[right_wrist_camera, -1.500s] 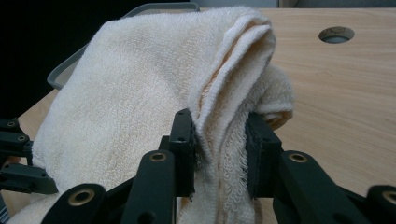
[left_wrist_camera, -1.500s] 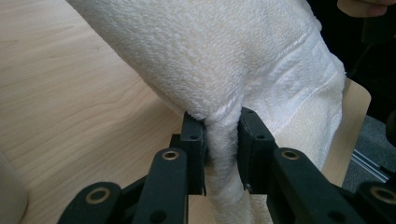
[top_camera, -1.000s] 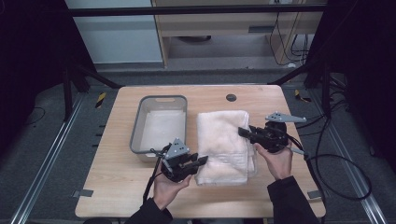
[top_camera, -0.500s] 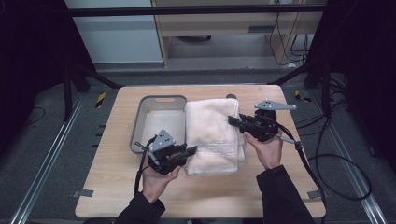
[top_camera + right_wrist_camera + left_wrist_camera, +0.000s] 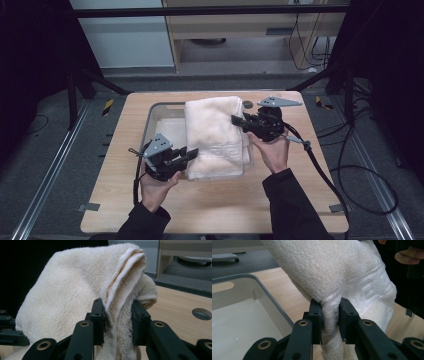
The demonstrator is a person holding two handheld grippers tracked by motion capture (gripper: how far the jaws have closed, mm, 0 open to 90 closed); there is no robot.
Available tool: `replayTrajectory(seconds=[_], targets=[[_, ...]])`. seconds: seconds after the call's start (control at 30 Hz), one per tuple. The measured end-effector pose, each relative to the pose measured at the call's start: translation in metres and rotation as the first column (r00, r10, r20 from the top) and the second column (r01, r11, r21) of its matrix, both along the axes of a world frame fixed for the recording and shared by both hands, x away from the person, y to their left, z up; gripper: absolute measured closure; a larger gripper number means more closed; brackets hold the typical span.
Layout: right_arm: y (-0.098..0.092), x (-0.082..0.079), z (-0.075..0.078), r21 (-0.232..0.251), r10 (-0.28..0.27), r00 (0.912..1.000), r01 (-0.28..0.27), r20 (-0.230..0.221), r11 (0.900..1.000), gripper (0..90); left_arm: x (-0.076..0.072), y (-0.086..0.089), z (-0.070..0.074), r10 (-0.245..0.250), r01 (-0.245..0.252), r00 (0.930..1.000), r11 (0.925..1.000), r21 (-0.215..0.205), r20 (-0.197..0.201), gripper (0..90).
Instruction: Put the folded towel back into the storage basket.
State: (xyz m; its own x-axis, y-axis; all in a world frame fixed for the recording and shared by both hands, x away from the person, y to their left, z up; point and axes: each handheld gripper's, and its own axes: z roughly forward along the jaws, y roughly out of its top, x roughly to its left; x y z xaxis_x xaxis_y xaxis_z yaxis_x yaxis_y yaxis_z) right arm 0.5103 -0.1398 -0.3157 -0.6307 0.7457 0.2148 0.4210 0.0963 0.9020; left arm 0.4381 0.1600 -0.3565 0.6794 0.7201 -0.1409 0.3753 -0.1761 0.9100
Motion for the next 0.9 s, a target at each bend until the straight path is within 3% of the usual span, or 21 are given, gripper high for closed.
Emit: replayTrajectory(seconds=[0.47, 0.9], targets=[[0.034, 0.015, 0.016, 0.006, 0.017, 0.9997, -0.018, 0.018, 1.0, 68.6, 0.004, 0.032, 0.015, 0.066, -0.065, 0.9977, 0.997, -0.042, 0.016, 73.8], [0.07, 0.031, 0.025, -0.013, 0.037, 0.9987, -0.037, 0.036, 0.999, 68.6, 0.01, 0.057, 0.021, 0.133, -0.132, 0.9909, 0.9905, -0.04, 0.021, 73.8]])
